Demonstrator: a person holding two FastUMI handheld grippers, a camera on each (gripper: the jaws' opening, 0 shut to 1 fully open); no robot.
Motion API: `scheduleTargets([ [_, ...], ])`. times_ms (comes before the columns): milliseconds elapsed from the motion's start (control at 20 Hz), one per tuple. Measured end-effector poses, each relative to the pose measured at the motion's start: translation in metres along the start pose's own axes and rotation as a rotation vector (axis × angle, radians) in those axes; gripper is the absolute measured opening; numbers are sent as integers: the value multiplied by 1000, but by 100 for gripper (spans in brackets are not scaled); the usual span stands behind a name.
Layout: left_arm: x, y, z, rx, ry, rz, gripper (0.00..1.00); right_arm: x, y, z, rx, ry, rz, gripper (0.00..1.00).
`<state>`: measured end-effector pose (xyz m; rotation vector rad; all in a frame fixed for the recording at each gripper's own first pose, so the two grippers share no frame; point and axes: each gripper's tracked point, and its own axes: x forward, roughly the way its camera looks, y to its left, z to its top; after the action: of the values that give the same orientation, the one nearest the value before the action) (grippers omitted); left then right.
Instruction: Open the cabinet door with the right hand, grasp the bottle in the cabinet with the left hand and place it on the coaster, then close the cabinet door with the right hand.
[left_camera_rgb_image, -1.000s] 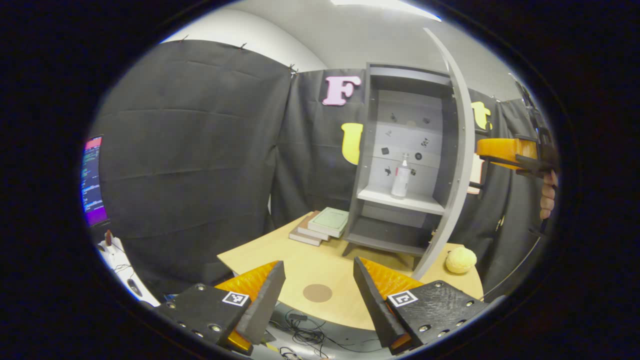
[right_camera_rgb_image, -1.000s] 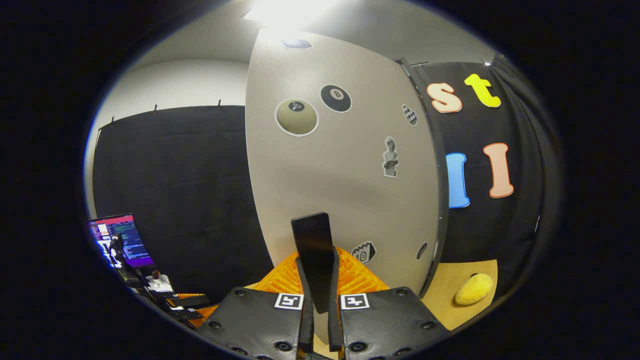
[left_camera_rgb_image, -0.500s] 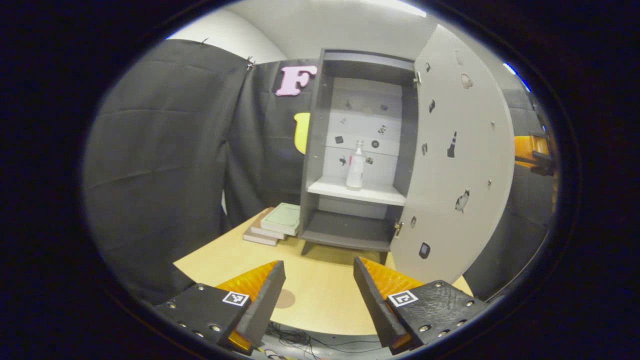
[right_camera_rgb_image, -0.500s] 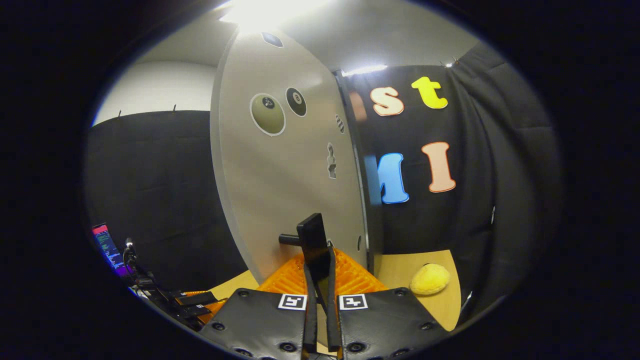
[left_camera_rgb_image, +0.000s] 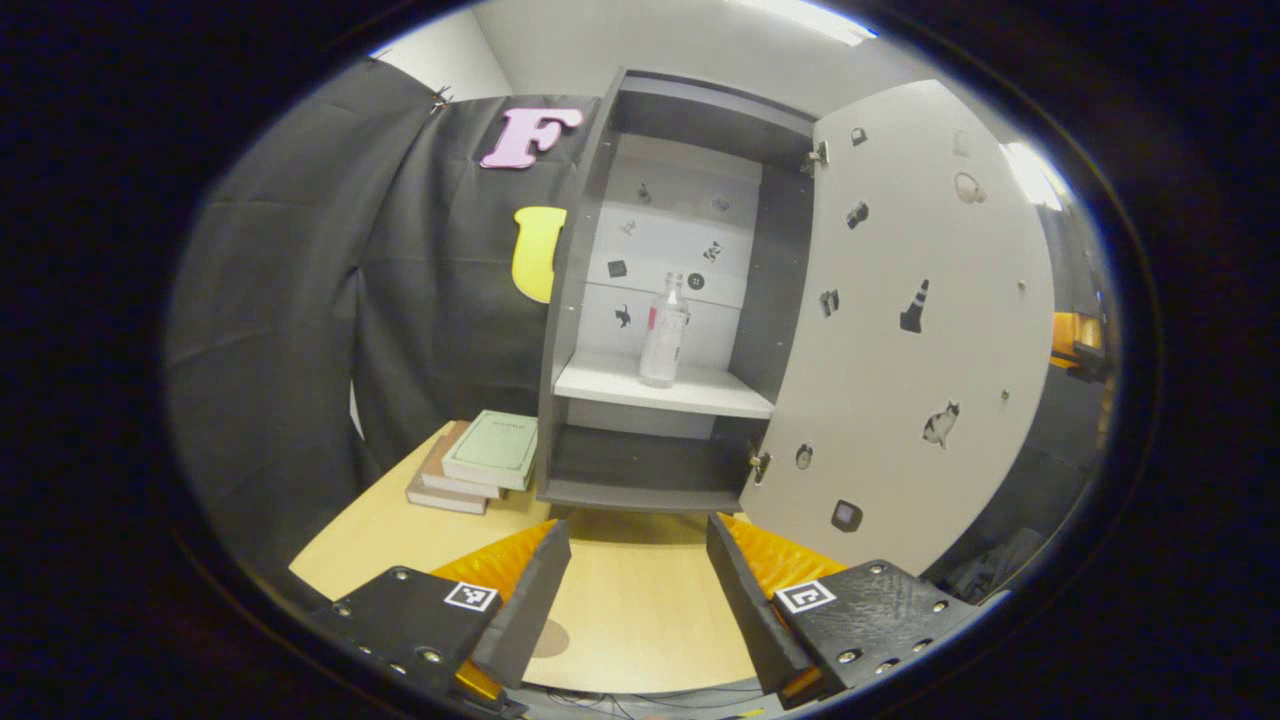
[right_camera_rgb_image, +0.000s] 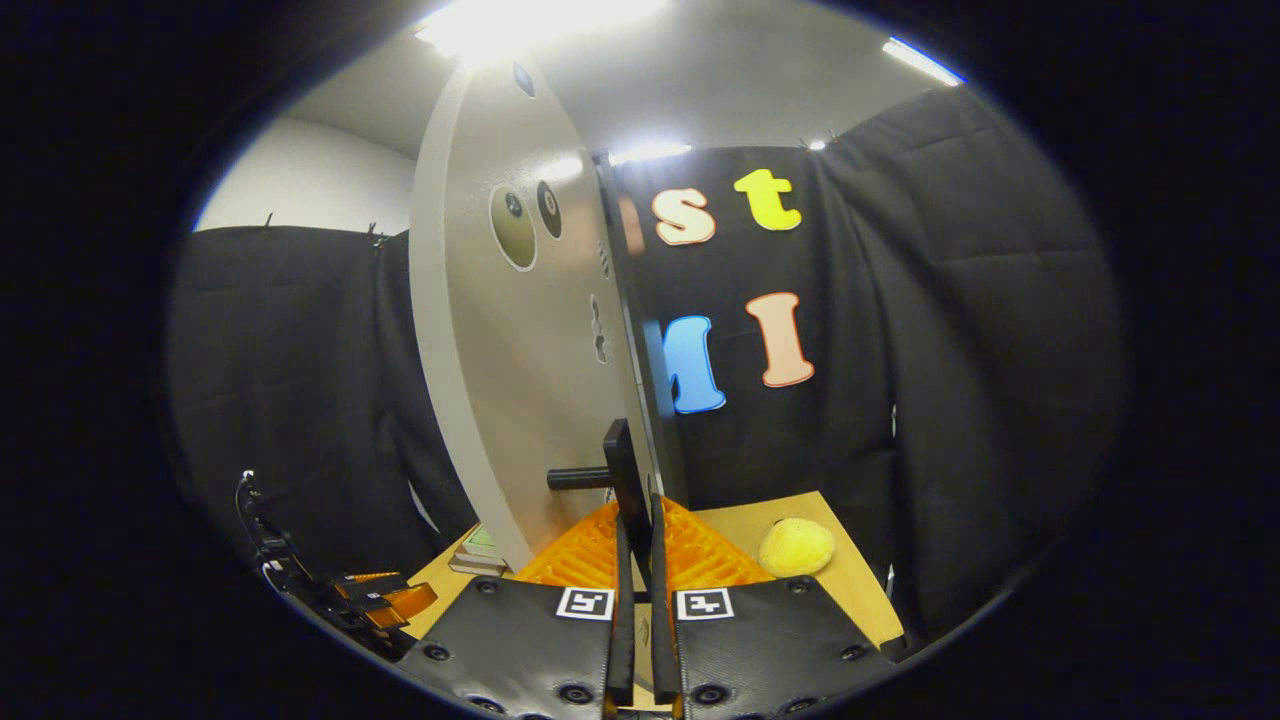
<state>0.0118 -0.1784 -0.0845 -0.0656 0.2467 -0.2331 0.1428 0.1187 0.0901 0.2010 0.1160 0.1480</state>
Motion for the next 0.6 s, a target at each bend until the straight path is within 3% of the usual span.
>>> scheduleTargets([
  [250, 15, 60, 5, 24, 25, -86, 85, -22, -7, -4, 56, -18, -206, 9],
  [400, 18, 85, 16, 14, 11, -134, 86, -50, -24, -3, 91, -42, -346, 4],
  [600, 30, 109, 36, 31, -33, -158, 83, -78, -48, 9, 121, -96, -514, 2],
])
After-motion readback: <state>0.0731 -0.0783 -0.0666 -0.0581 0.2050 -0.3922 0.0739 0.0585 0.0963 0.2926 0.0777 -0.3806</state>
